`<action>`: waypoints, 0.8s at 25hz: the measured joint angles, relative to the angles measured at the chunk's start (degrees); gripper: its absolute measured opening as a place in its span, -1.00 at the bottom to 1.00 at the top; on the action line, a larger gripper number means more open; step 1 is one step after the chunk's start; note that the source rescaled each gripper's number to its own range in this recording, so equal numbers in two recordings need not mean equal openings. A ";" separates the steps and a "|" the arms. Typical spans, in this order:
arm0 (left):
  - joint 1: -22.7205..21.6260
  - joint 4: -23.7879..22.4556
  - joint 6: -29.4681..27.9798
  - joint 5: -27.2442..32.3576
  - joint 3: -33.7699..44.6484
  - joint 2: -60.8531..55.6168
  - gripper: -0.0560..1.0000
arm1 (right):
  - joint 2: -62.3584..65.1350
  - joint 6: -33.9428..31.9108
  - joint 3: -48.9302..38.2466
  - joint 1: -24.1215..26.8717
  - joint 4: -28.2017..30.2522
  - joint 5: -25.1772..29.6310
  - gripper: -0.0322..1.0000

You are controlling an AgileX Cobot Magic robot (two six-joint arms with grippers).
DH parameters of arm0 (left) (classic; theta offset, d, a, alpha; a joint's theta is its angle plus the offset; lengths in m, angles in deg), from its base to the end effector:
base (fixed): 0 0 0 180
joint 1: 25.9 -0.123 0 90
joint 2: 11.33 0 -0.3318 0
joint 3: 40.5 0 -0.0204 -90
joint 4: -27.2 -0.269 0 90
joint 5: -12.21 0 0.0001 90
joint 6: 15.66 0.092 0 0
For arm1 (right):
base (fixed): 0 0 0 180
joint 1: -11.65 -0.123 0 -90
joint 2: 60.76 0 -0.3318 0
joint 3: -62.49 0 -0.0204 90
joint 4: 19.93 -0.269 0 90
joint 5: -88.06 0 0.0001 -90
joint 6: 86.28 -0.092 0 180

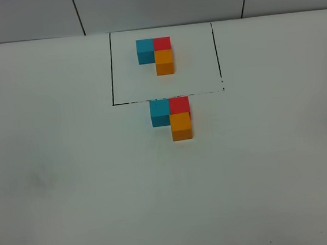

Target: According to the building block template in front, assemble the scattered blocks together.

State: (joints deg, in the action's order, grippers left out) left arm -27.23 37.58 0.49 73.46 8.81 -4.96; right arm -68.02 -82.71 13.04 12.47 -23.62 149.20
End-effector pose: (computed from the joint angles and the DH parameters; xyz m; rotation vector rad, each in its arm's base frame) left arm -0.0375 -0.0154 0.2877 0.2719 2.0093 -0.0243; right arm -0.0342 0.0057 0.2867 -0.0523 2.0546 0.0297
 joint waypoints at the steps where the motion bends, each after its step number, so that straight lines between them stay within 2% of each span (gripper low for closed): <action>1: 0.00 0.00 0.00 0.00 0.00 0.00 0.29 | 0.00 0.00 0.00 0.00 0.00 0.00 0.68; 20: 0.00 0.00 0.05 0.00 0.00 0.00 0.29 | 0.00 0.00 0.00 0.00 0.00 0.00 0.64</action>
State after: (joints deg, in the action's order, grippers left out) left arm -27.23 37.58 0.54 73.46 8.81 -4.96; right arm -68.02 -82.71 13.04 12.47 -23.62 149.20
